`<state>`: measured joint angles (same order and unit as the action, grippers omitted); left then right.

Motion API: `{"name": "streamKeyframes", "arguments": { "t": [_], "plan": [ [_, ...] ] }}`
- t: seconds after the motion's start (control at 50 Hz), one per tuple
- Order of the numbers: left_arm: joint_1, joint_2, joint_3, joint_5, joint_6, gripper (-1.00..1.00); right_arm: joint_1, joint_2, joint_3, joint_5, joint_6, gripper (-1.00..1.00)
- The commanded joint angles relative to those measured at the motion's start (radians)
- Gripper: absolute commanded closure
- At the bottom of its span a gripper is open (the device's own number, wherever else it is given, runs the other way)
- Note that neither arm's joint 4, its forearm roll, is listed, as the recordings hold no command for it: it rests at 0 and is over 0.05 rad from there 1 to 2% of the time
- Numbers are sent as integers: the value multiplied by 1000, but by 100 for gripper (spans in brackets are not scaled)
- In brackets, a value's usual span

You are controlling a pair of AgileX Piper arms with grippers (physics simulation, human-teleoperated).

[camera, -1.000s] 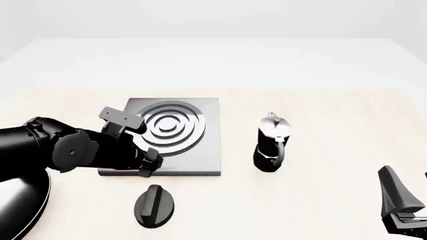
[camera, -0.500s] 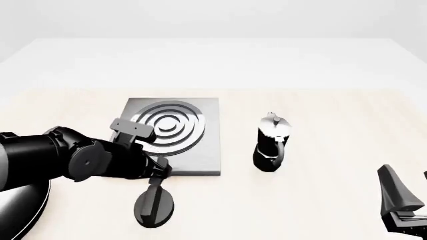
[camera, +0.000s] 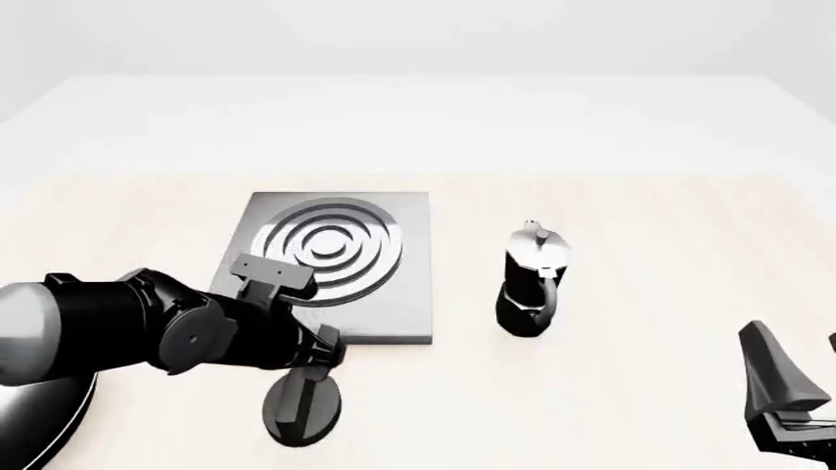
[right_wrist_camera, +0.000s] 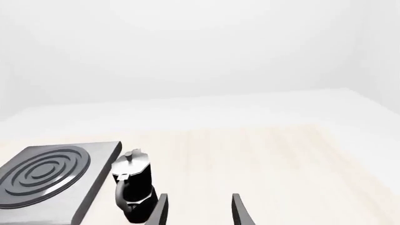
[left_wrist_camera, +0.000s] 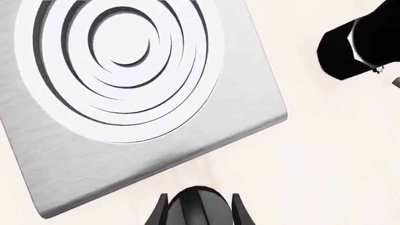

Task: Turn on the stove and put the moka pot on it.

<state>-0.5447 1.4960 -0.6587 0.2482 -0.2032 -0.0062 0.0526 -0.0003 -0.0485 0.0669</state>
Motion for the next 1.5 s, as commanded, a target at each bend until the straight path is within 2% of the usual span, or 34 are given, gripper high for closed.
{"name": "streamKeyframes", "arguments": {
  "t": [0.02, 0.66, 0.96, 1.5],
  "plan": [
    [3, 24, 12, -25, -1, -100, 0, 8, 0, -7, 3, -100],
    [-41, 105, 108, -157, -110, -100, 0, 17, 0, -10, 6, -100],
    [40, 105, 102, -162, -60, -100, 2, 29, 0, -20, 4, -100],
    [156, 83, 131, -182, -11, -100, 6, 49, 0, -35, -1, -100]
  ]
}}
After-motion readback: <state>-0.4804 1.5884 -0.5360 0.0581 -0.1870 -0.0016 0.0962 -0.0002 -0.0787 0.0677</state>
